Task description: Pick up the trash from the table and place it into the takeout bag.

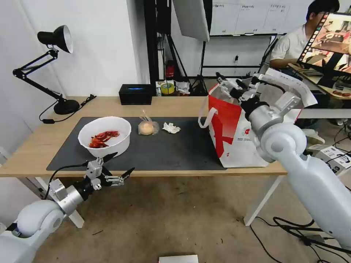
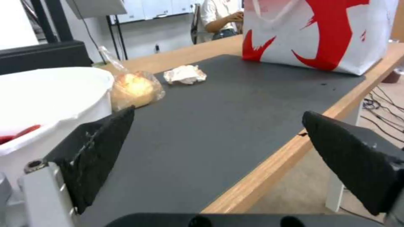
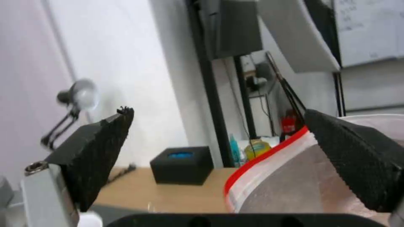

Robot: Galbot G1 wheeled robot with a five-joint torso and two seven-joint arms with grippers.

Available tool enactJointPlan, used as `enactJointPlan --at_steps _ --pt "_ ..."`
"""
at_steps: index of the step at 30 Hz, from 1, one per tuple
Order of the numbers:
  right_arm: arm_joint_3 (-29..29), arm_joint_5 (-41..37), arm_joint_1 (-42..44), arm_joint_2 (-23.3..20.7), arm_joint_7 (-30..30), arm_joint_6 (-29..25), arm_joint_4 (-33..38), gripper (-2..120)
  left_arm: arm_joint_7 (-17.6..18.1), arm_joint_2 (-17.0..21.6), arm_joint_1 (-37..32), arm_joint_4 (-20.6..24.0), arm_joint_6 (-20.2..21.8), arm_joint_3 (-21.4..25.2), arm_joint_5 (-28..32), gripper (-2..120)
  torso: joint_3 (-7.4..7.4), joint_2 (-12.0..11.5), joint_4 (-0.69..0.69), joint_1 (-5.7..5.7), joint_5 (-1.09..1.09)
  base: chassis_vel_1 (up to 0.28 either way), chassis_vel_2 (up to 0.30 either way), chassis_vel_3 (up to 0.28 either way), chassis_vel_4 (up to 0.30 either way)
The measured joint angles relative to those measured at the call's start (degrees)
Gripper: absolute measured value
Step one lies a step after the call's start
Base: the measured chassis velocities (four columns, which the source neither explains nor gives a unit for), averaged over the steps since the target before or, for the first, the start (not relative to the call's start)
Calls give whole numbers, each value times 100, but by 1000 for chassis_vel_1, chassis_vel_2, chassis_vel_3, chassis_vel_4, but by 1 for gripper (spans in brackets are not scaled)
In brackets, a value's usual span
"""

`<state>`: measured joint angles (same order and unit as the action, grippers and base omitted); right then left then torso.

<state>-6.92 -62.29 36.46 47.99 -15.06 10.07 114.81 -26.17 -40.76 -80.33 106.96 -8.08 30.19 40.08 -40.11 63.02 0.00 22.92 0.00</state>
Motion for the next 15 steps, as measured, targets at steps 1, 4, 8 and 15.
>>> enactJointPlan --at_steps 1,4,8,15 --pt "13 234 148 -98 164 -23 102 100 95 -30 -5 -11 -22 7 -49 100 0 0 0 0 0 0 0 0 0" --pt "-1 539 459 -260 382 -178 277 100 255 -68 -6 -30 -81 12 -179 100 0 0 0 0 0 0 0 0 0" --pt "-210 845 1023 -472 562 -379 545 100 458 -112 -36 -50 -175 45 -338 100 0 0 -2 0 0 0 0 0 0" --pt "-962 1276 2170 -708 709 -630 1099 100 914 -192 -4 -62 -258 22 -484 100 0 0 -2 -1 0 0 0 0 0"
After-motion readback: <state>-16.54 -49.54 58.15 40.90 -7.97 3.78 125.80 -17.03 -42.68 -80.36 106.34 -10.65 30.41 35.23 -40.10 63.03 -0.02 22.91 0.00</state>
